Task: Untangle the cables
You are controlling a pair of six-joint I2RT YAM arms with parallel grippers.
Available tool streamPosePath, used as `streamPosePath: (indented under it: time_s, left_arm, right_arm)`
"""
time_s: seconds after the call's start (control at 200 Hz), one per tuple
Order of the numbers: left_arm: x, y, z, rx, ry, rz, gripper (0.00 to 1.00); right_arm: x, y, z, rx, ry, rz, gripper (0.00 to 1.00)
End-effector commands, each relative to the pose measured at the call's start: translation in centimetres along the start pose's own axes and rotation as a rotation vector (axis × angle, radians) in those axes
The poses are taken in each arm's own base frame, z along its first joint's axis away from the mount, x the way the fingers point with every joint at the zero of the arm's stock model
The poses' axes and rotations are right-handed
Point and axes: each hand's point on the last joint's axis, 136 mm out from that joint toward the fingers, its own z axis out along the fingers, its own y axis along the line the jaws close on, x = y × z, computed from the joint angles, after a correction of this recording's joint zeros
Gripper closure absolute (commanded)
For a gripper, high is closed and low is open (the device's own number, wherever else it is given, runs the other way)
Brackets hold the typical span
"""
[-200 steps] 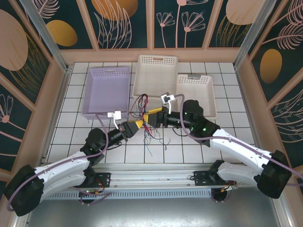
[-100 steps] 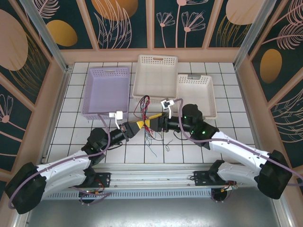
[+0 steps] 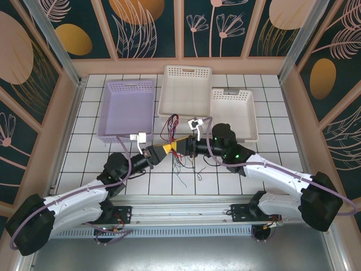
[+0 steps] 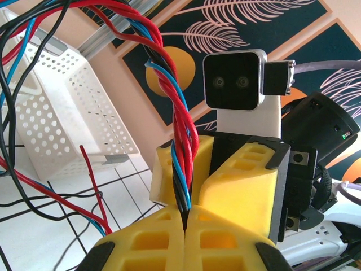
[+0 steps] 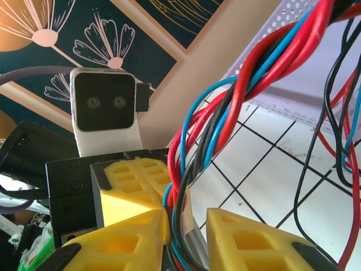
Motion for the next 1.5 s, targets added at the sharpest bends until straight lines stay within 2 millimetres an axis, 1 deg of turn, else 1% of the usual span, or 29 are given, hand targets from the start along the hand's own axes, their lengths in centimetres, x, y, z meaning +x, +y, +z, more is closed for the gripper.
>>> streamPosePath:
  time_s: [0.0,0.06,0.135,0.22,0.26,0.39,0.44,0.5,0.611,0.766,0.941,1.051,1.191,1.266,1.301,1.371,1.426,1.491]
  left_arm:
    - [-0.5,-1.7,-0.3,0.068,-0.019,0.014,1.0]
    - [-0.5,-1.7,-0.3,0.07,-0.018,0.011,1.0]
    - [-0.5,-1.6,-0.4,0.069,-0.019,0.012,1.0]
    - [-0.5,-1.7,-0.4,0.07,-0.017,0.012,1.0]
    - [-0.4,-1.6,-0.4,0.069,-0.017,0.012,1.0]
    - [-0.5,-1.7,-0.4,0.07,-0.017,0.012,1.0]
    - [-0.6,-1.8,-0.5,0.067,-0.02,0.015,1.0]
    - [-0.7,-1.9,-0.5,0.066,-0.022,0.02,1.0]
    - [-0.6,-1.9,-0.6,0.061,-0.019,0.024,1.0]
    - [-0.5,-1.7,-1.0,0.049,-0.021,0.03,1.0]
    - [-0.6,-1.7,-1.3,0.037,-0.024,0.04,1.0]
    - [-0.6,-1.7,-1.4,0.026,-0.019,0.051,1.0]
    - [-0.6,-1.2,-1.5,-0.034,0.001,0.08,1.0]
    - [-0.5,-0.7,-1.7,-0.079,0.015,0.098,1.0]
    - [-0.5,-0.6,-1.8,-0.097,0.021,0.102,1.0]
    - [-0.4,-0.3,-2.0,-0.123,0.034,0.113,1.0]
    - [-0.2,0.0,-2.0,-0.139,0.046,0.109,1.0]
    - [0.0,-0.1,-1.8,-0.128,0.055,0.1,1.0]
  right_arm:
    - [-1.0,1.5,-0.1,-0.051,-0.038,-0.033,0.75]
    - [-0.9,1.6,-0.1,-0.058,-0.039,-0.033,0.74]
    - [-0.9,1.8,-0.1,-0.071,-0.039,-0.037,0.71]
    - [-0.9,2.1,0.0,-0.079,-0.04,-0.04,0.71]
    - [-0.8,2.1,0.1,-0.081,-0.038,-0.04,0.74]
    - [-0.8,2.0,0.1,-0.067,-0.039,-0.041,0.9]
    - [-0.8,1.9,0.0,-0.063,-0.039,-0.043,0.93]
    - [-0.8,1.9,0.0,-0.058,-0.039,-0.045,1.0]
    - [-0.9,1.4,-0.4,-0.02,-0.053,-0.048,1.0]
    - [-1.2,0.9,-1.5,0.028,-0.09,-0.056,1.0]
    - [-1.6,0.0,-3.1,0.082,-0.131,-0.057,1.0]
    - [-2.4,-1.3,-4.5,0.147,-0.174,-0.036,1.0]
    - [-3.7,-4.4,-7.6,0.264,-0.257,0.04,1.0]
    - [-4.4,-5.3,-9.4,0.301,-0.309,0.067,1.0]
    - [-4.6,-5.4,-10.1,0.311,-0.33,0.07,1.0]
    - [-4.8,-4.9,-10.7,0.288,-0.343,0.06,1.0]
    - [-4.3,-3.3,-10.0,0.198,-0.295,0.025,1.0]
    - [-3.5,-1.7,-8.9,0.108,-0.23,-0.007,1.0]
